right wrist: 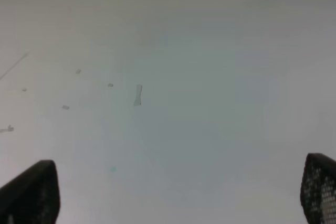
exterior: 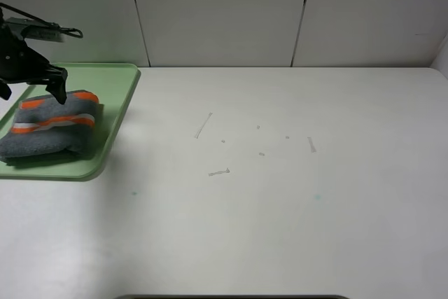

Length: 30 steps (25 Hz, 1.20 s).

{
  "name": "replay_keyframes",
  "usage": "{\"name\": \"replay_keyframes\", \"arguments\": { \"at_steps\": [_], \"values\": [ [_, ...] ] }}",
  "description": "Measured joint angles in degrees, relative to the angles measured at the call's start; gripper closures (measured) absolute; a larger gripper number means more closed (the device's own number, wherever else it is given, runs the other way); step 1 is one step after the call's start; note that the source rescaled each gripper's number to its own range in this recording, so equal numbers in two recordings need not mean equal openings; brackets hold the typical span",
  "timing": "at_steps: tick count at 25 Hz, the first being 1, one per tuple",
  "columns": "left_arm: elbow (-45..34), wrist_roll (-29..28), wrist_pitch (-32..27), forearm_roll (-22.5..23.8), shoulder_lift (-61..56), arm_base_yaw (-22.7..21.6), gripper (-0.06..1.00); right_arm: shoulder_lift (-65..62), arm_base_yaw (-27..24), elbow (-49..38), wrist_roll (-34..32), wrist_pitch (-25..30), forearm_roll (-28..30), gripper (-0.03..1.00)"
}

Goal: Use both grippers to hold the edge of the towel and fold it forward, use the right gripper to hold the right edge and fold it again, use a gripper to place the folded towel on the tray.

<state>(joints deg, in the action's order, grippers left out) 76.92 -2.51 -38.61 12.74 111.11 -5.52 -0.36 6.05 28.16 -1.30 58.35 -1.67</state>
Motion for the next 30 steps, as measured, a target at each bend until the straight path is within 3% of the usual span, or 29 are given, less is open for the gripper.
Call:
{"name": "replay_keyframes", "arguments": {
  "at_steps": [7, 21, 30],
  "values": [
    [-1.8, 5.0, -8.0, -1.3, -8.7, 0.6, -0.06, 0.0, 0.0, 0.0, 0.0, 0.0, 0.0, -0.03],
    [-24.9, 9.4, -12.9, -4.8, -45.4, 0.8, -0.06, 0.0, 0.0, 0.0, 0.0, 0.0, 0.0, -0.03],
    [-34.1, 9.4, -21.4, -13.2, -65.7, 0.8, -0.06, 0.0, 0.0, 0.0, 0.0, -0.1, 0.0, -0.03]
  ]
}}
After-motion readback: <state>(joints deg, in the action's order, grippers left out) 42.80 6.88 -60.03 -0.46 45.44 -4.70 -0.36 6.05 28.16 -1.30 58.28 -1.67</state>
